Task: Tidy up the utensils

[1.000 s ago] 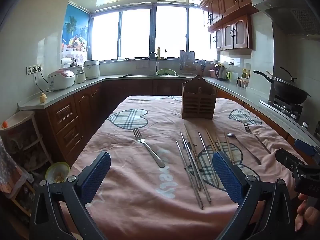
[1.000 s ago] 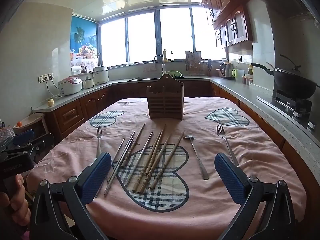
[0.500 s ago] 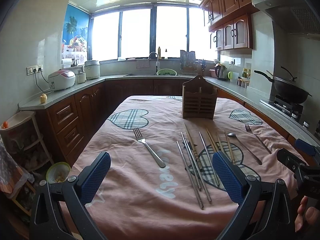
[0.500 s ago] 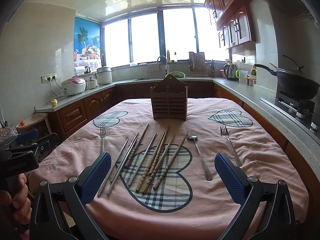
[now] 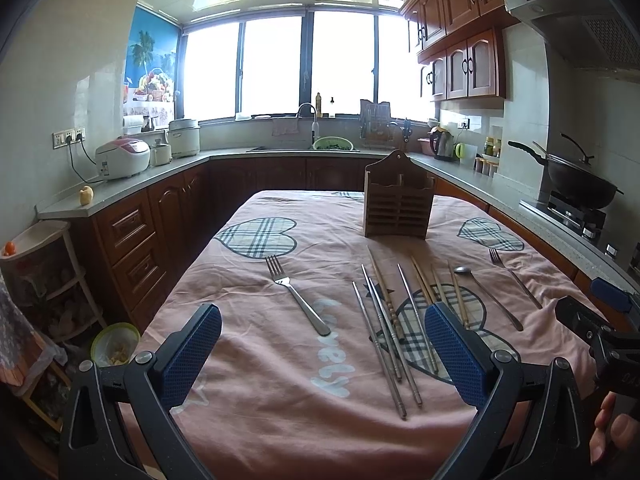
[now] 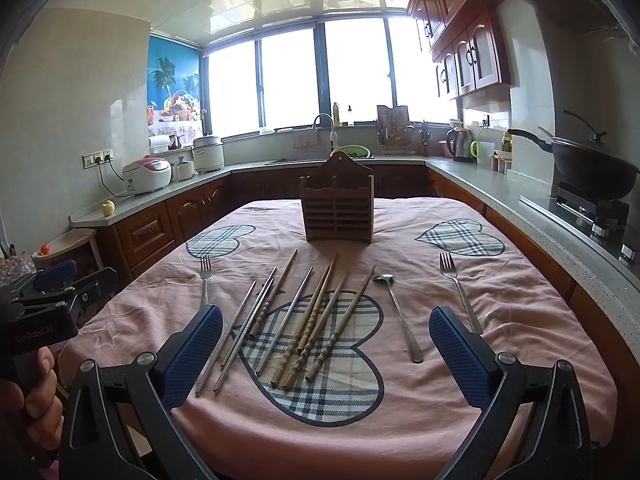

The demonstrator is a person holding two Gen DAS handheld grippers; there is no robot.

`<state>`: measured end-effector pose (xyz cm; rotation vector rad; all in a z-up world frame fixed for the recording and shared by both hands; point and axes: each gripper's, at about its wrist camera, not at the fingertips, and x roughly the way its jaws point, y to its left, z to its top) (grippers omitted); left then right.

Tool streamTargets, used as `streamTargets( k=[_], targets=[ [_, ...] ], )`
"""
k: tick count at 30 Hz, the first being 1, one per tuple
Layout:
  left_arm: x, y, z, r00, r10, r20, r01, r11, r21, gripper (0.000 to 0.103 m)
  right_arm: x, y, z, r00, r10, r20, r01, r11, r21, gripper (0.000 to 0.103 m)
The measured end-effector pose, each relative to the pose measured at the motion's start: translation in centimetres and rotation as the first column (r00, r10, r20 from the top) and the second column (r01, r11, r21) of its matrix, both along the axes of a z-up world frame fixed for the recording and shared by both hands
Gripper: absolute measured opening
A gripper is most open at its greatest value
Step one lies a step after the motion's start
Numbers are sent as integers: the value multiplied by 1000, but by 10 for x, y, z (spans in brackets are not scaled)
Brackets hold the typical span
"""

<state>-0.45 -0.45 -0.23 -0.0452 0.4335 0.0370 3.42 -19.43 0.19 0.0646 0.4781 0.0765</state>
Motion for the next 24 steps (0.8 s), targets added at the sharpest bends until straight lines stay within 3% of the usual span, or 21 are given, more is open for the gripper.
streamTargets(
  k=[24],
  targets=[
    [3, 0, 0, 1000, -2, -7, 2, 1000, 0, 102, 2, 1, -2, 1000, 5, -7, -5, 1000, -1, 103]
  ],
)
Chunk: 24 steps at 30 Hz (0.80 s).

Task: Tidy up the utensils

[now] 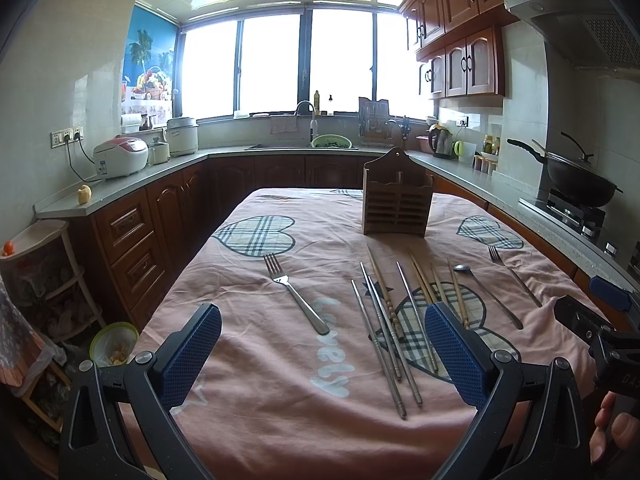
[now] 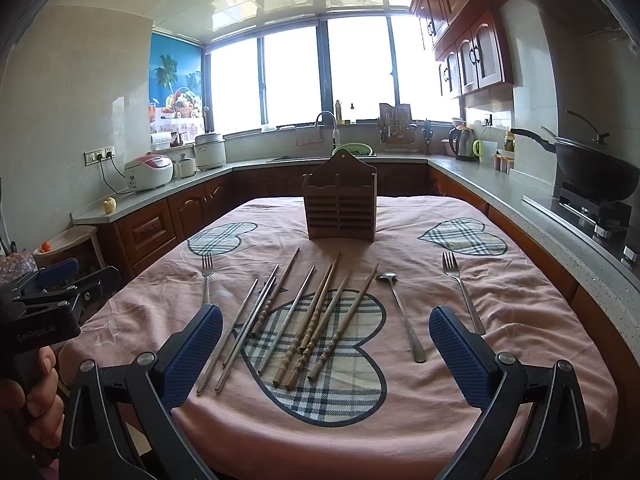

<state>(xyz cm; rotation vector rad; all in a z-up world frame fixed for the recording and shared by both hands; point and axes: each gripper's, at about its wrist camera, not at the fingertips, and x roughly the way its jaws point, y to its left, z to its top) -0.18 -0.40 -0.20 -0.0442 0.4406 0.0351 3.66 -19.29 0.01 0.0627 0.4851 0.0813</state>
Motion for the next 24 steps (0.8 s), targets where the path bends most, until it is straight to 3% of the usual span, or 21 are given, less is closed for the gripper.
streamTargets(
  k=[12, 24],
  targets=[
    [23, 7, -3, 997, -33, -63, 30, 998, -59, 102, 9, 0, -3, 999, 14, -28, -14, 1000, 6, 103],
    [108, 22, 1, 972, -70, -225, 46, 993, -111, 101, 60, -20, -15, 988, 34, -147, -25, 998, 61, 103]
  ],
)
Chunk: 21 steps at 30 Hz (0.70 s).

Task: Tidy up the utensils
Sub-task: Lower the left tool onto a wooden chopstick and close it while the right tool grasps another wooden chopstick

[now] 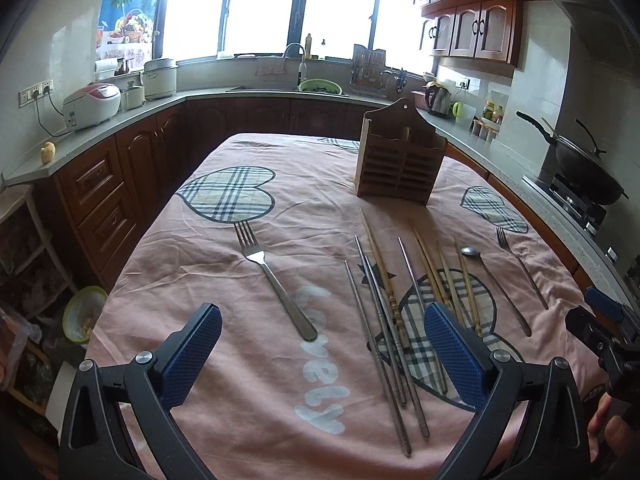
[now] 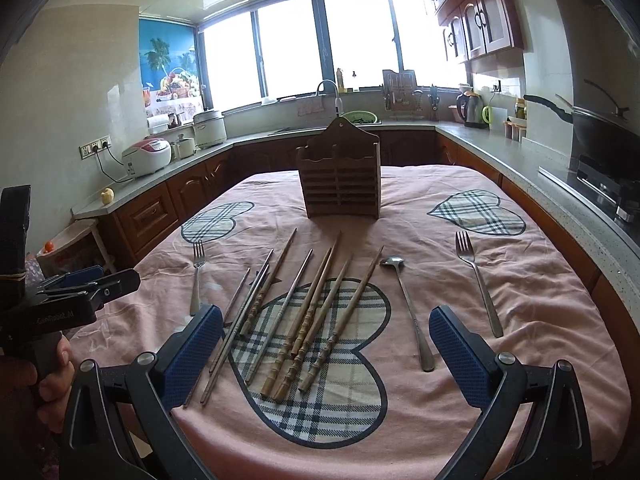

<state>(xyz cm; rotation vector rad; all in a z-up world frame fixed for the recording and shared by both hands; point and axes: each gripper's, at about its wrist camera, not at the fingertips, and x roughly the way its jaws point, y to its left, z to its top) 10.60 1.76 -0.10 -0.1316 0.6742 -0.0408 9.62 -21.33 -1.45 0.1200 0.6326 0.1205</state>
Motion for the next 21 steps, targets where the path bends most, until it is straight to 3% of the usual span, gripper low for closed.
streamTargets(
  k=[8, 13, 21],
  targets=[
    [53, -4, 4, 998, -27, -53, 26, 1000, -16, 95, 36, -14, -11, 998, 10, -58, -7, 999, 50, 102],
    [91, -7, 2, 996, -42, -81, 41, 999, -14, 87, 62, -22, -17, 996, -2, -89, 7, 998, 61, 95],
    [146, -16, -8, 986, -75, -146, 73, 997, -22, 76, 109, -32, -27, 988, 2, -152, 13, 995, 100, 66]
  ],
)
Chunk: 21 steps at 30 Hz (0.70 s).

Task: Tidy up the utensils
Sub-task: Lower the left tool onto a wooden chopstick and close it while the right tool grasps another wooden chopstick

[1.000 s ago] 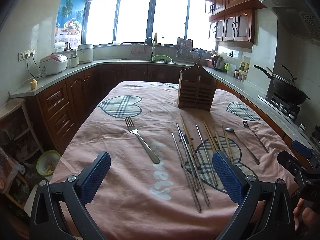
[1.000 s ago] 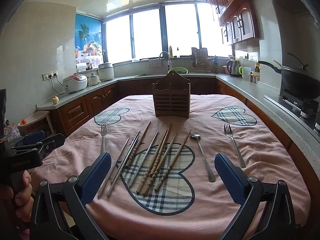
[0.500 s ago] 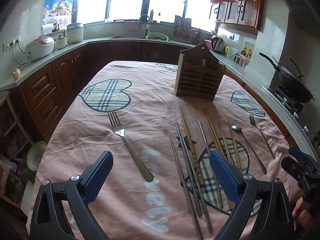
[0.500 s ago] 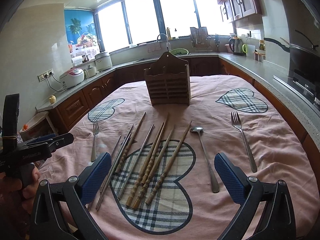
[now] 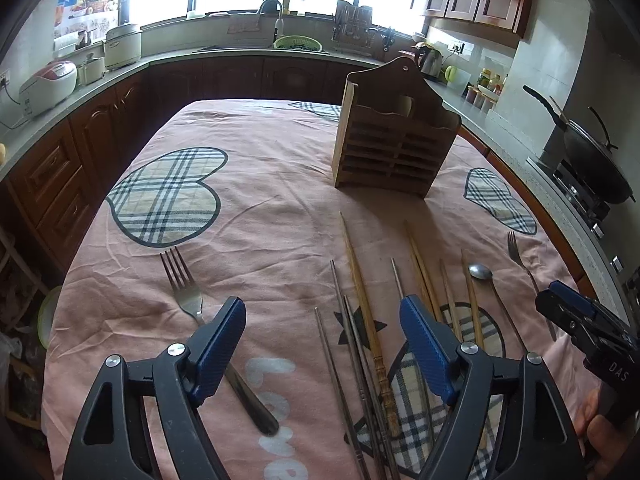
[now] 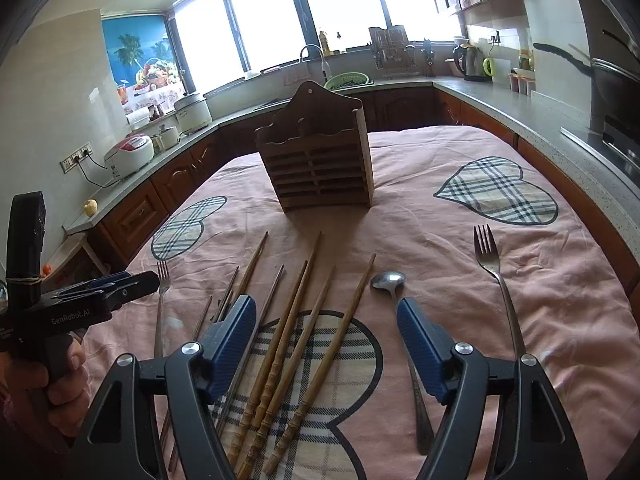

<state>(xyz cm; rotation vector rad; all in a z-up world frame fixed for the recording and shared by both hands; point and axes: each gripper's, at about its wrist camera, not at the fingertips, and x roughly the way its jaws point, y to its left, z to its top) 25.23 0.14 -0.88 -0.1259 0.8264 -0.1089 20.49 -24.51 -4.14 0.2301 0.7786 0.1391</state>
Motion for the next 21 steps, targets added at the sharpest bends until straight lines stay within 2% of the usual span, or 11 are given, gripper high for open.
streamTargets(
  k=[3, 7, 14, 21],
  targets=[
    [24, -4, -6, 1000, -5, -26, 5, 1000, 11, 70, 19, -2, -7, 1000, 3, -31, -2, 1000, 23, 57],
    [51, -6, -15, 998, -10, -61, 10, 1000, -3, 66, 44, -7, -16, 998, 1, -69, 2, 999, 48, 51],
    [101, -16, -30, 993, -36, -114, 36, 999, -8, 61, 83, -11, -36, 989, -4, -149, 9, 999, 36, 35],
    [152, -23, -56, 980, -55, -190, 57, 998, 4, 56, 115, -16, -62, 969, -7, -245, 12, 1000, 16, 33]
  ],
)
